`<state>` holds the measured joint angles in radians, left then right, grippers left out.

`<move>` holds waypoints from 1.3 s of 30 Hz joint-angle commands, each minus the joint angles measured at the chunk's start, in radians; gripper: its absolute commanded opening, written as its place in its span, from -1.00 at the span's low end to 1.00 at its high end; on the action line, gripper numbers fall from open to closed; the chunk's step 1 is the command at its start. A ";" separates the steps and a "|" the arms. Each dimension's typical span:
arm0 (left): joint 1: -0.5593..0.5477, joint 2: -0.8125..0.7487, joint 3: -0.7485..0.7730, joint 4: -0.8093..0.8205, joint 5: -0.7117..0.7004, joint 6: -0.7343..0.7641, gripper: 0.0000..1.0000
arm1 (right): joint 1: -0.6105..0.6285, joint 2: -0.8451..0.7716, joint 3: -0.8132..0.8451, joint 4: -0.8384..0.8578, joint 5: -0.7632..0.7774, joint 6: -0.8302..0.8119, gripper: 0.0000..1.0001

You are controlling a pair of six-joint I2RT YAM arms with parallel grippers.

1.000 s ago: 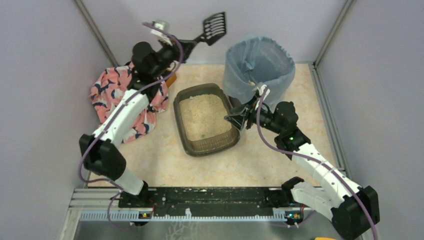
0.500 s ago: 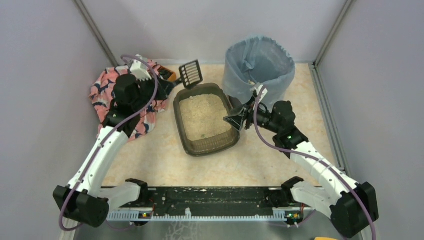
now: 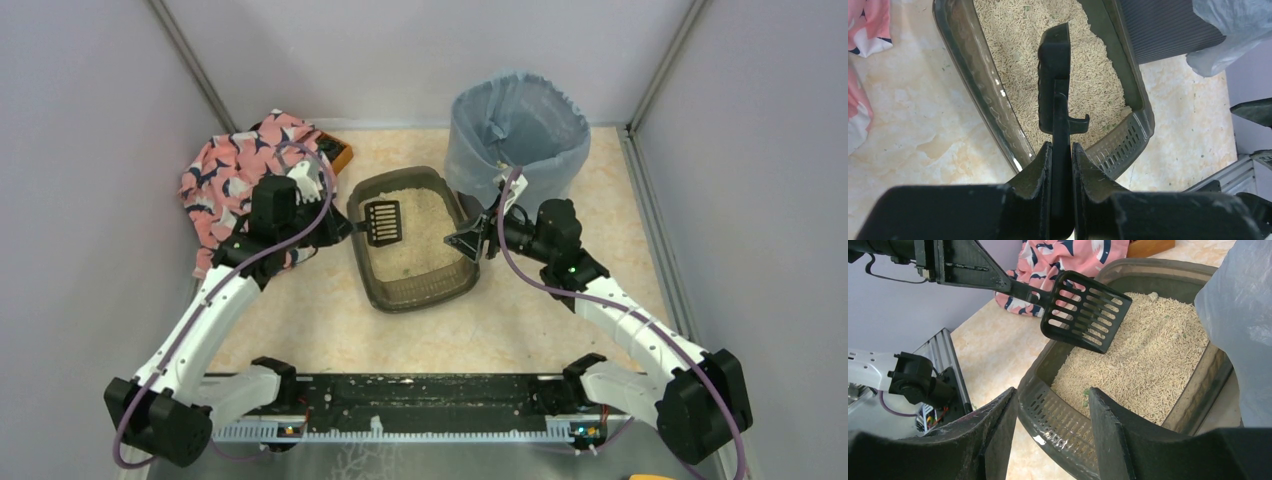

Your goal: Clean the litter box

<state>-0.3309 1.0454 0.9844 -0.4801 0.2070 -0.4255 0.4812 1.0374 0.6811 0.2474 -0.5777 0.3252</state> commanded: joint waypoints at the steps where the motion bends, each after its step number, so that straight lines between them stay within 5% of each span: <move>1: -0.039 0.036 0.035 -0.024 -0.095 0.000 -1.00 | -0.009 0.004 0.009 0.072 -0.018 0.002 0.09; 17: -0.168 0.331 0.432 -0.370 -0.329 0.049 -1.00 | -0.008 -0.029 0.015 0.042 0.003 -0.015 0.09; 32: -0.168 0.445 0.511 -0.508 -0.215 0.112 -1.00 | -0.009 -0.039 0.001 0.042 0.016 -0.023 0.09; 39: -0.168 0.499 0.433 -0.402 0.015 0.104 -1.00 | -0.011 -0.055 0.001 0.032 0.025 -0.026 0.09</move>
<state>-0.4946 1.5139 1.4555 -0.9287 0.0597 -0.3347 0.4808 1.0153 0.6804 0.2417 -0.5640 0.3149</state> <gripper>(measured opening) 0.198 0.546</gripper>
